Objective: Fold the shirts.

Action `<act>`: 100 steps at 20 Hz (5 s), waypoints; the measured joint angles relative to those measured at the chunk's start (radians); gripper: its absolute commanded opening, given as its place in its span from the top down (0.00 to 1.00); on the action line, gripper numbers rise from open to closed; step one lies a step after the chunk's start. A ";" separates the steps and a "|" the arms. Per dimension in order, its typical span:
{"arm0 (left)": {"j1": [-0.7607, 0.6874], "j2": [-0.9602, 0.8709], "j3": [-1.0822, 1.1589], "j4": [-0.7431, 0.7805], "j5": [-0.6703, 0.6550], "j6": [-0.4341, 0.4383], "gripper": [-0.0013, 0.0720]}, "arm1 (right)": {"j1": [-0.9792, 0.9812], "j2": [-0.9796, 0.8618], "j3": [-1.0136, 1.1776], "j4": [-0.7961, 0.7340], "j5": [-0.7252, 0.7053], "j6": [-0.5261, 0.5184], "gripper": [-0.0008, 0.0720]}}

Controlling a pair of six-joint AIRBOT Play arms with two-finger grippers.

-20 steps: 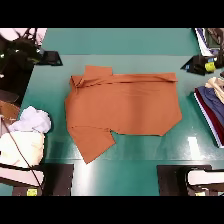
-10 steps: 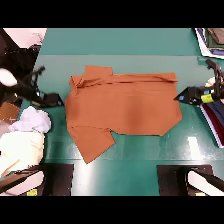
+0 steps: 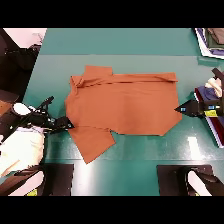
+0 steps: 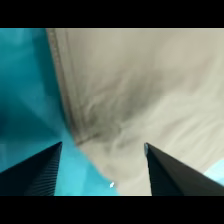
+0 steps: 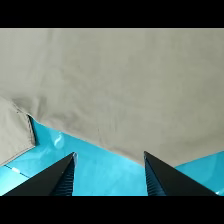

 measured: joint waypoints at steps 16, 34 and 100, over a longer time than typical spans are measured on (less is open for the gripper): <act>0.000 0.003 0.083 -0.122 0.041 0.095 0.95 | 0.000 -0.124 -0.212 -0.035 -0.072 0.092 0.33; -0.001 0.045 0.195 -0.123 0.025 0.121 0.95 | 0.000 -0.218 -0.267 -0.035 -0.235 0.102 0.97; -0.115 -0.629 0.931 0.130 0.114 0.263 0.47 | 0.172 -0.772 0.509 -0.286 -0.316 0.153 0.93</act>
